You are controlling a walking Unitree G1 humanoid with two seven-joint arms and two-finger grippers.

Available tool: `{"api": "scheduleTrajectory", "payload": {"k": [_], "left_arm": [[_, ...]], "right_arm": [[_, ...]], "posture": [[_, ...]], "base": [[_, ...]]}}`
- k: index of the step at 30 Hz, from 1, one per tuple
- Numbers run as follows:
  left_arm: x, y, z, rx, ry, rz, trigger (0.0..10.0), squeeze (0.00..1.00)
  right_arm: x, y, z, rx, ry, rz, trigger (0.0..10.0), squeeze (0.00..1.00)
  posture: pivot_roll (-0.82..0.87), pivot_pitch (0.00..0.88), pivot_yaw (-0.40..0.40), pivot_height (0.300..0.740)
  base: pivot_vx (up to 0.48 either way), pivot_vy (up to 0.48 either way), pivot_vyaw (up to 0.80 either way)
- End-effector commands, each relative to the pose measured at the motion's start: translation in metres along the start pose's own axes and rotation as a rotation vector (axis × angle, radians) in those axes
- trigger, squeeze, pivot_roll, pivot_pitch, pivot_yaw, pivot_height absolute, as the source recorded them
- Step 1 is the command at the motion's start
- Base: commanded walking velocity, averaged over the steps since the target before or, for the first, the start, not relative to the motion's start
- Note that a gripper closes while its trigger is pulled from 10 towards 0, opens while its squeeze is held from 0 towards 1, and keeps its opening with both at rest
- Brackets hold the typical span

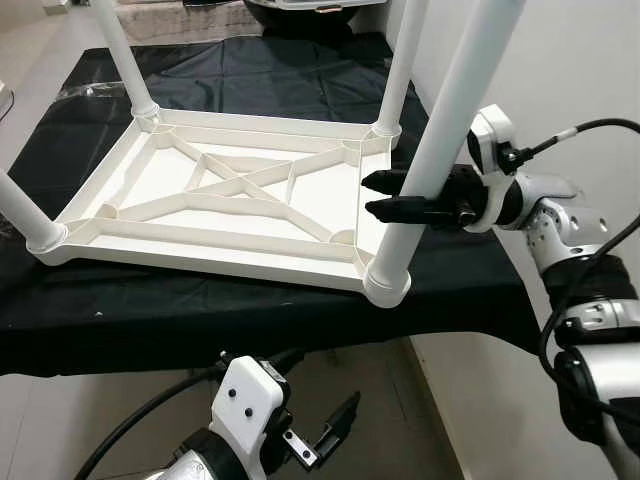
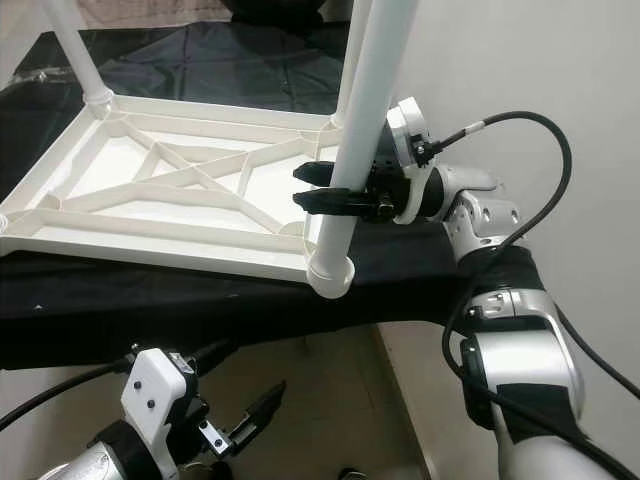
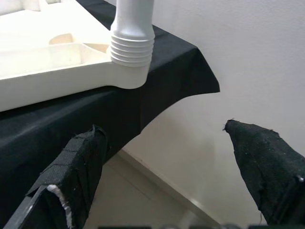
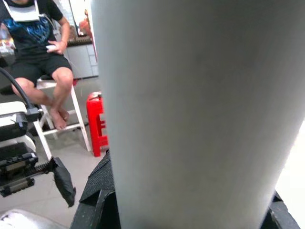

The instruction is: Building children table

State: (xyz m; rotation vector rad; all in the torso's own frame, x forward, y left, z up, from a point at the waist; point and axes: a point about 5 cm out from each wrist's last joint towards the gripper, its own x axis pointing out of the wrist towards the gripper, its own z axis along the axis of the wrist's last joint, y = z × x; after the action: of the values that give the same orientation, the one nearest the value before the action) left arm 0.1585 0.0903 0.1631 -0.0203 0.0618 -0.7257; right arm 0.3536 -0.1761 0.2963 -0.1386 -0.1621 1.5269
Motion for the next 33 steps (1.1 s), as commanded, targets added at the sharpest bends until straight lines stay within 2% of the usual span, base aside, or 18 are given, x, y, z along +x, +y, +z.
{"api": "scheduleTrajectory", "payload": {"k": [1, 10, 19, 33], "left_arm": [[-0.001, -0.001, -0.006, -0.002, 0.025, -0.002, 10.0, 0.0], [0.0, -0.004, -0.008, -0.003, 0.025, -0.008, 10.0, 0.0], [-0.001, -0.007, -0.01, 0.003, 0.025, -0.015, 10.0, 0.0], [0.001, -0.01, -0.01, 0.003, 0.022, -0.017, 10.0, 0.0]], "right_arm": [[-0.001, 0.001, -0.005, 0.009, 0.038, 0.005, 10.0, 0.0], [0.001, -0.002, -0.001, -0.041, 0.041, 0.005, 10.0, 0.0], [0.01, -0.001, -0.008, -0.039, 0.071, 0.043, 10.0, 0.0], [0.015, -0.004, -0.01, -0.045, 0.095, 0.044, 10.0, 0.0]], "posture": [[0.08, 0.228, -0.041, 0.74], [0.08, 0.215, -0.044, 0.74], [0.08, 0.207, -0.047, 0.74], [0.08, 0.217, -0.059, 0.74]], "base": [[0.0, 0.0, 0.0], [0.0, 0.0, 0.0], [0.0, 0.0, 0.0], [0.0, 0.0, 0.0]]}}
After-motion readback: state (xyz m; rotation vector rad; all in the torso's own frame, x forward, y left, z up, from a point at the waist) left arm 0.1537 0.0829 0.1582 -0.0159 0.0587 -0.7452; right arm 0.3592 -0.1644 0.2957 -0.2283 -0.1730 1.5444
